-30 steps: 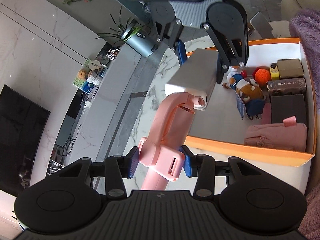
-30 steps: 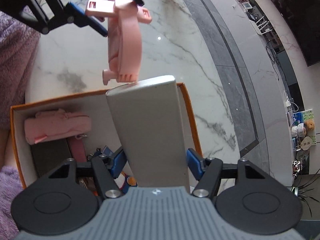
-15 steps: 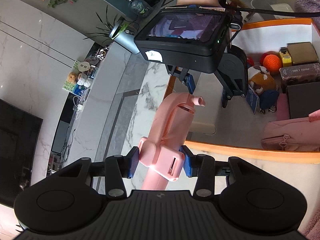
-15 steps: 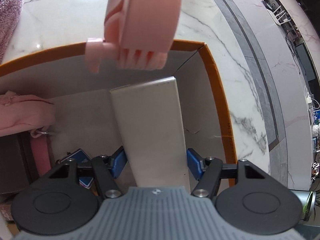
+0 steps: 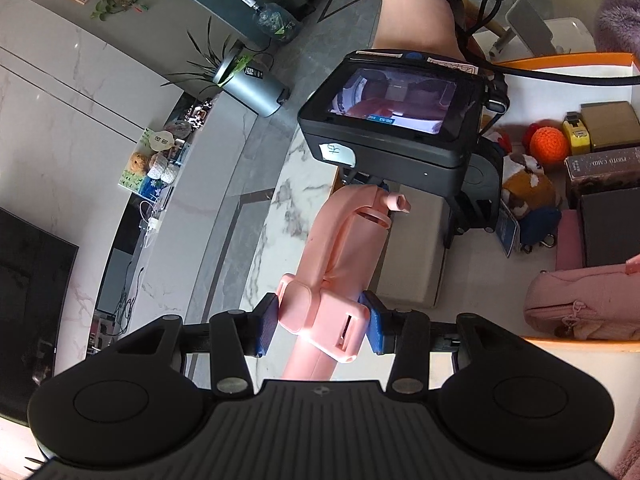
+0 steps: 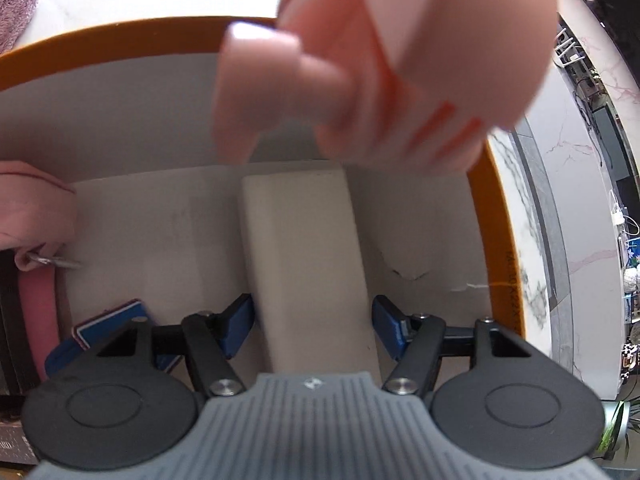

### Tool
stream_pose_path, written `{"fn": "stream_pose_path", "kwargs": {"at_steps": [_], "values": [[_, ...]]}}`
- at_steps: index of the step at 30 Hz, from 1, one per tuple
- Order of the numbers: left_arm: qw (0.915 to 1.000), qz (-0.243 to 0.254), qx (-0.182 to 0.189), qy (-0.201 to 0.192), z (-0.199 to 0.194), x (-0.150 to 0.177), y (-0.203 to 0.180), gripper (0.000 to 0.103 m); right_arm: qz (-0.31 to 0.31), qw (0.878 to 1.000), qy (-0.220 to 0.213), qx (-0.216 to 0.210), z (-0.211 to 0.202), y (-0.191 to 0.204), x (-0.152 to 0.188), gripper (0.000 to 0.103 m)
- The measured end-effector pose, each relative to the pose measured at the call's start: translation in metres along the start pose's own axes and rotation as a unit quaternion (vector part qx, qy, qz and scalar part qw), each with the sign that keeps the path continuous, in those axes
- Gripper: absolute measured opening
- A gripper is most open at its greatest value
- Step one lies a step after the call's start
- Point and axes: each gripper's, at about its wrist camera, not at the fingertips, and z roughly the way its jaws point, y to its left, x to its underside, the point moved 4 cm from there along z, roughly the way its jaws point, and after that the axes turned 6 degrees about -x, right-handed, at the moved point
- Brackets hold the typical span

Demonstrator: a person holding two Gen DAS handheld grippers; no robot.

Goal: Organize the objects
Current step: 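Lift the selfie stick with the left gripper while the right gripper carries the white box over the orange box, then lower the selfie stick into the orange box while the right gripper lowers the white box beside it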

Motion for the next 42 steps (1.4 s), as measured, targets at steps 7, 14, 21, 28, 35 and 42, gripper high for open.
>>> {"fn": "stream_pose_path", "kwargs": {"at_steps": [7,14,21,28,35,42], "values": [[0.9999,0.011,-0.003,-0.006,-0.003,-0.012,-0.004,0.052,0.051,0.998,-0.006,-0.02,-0.022,-0.01,0.008,0.056],[0.9996,0.025,0.006,-0.007,0.003,-0.021,-0.011,0.052,0.05,0.999,0.003,-0.013,-0.014,-0.002,0.019,0.048],[0.9993,0.033,0.015,-0.006,0.013,-0.027,-0.018,0.052,0.054,0.998,-0.001,0.016,-0.015,-0.005,0.022,0.041],[0.9989,0.042,0.016,-0.013,0.013,-0.038,-0.026,0.052,0.077,0.996,-0.04,0.019,-0.061,-0.002,0.026,0.037],[0.9986,0.037,0.02,-0.031,0.021,-0.055,-0.037,0.052,0.103,0.992,-0.06,0.042,-0.12,0.001,0.049,0.037],[0.9985,0.009,0.035,-0.042,0.037,-0.072,-0.047,0.052,0.148,0.985,-0.054,0.075,-0.14,0.007,0.092,0.037]]}}
